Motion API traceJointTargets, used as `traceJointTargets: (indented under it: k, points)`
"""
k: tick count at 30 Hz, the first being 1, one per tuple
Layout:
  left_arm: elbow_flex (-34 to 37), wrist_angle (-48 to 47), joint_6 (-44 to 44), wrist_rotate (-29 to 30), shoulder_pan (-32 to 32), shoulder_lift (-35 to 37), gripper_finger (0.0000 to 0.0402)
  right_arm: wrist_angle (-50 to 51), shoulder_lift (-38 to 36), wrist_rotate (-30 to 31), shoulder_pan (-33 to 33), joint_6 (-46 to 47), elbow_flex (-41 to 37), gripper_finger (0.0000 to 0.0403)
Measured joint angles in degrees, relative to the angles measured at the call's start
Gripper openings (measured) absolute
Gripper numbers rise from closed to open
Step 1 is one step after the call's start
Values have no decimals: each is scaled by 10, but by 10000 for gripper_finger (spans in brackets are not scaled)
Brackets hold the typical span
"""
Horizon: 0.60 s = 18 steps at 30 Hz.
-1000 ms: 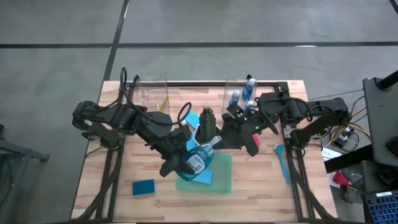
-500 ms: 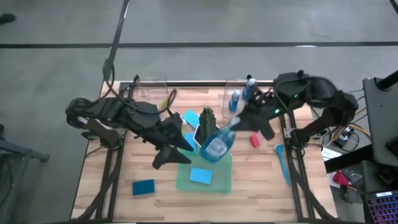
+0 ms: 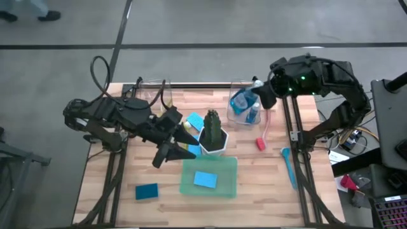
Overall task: Pick & Place Kitchen Sink Supplies
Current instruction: Put the dish soap into the right transparent bin
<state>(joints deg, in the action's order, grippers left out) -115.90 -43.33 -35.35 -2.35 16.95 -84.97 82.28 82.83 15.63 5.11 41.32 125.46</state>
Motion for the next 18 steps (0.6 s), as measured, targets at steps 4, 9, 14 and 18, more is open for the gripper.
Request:
traceJointTargets:
  k: [4, 9, 14, 18]
  points:
    - [0, 2, 3, 1, 0, 1, 257, 35, 17, 19, 32, -11, -9, 132]
    - [0, 1, 8, 3, 0, 0, 257, 70, 54, 20, 61, -35, -25, 133]
    - [0, 1, 7, 6, 0, 0, 257, 66, 85, 15, 70, -76, -54, 133]
    - [0, 2, 7, 6, 0, 0, 256, 35, 87, 15, 69, -92, -97, 133]
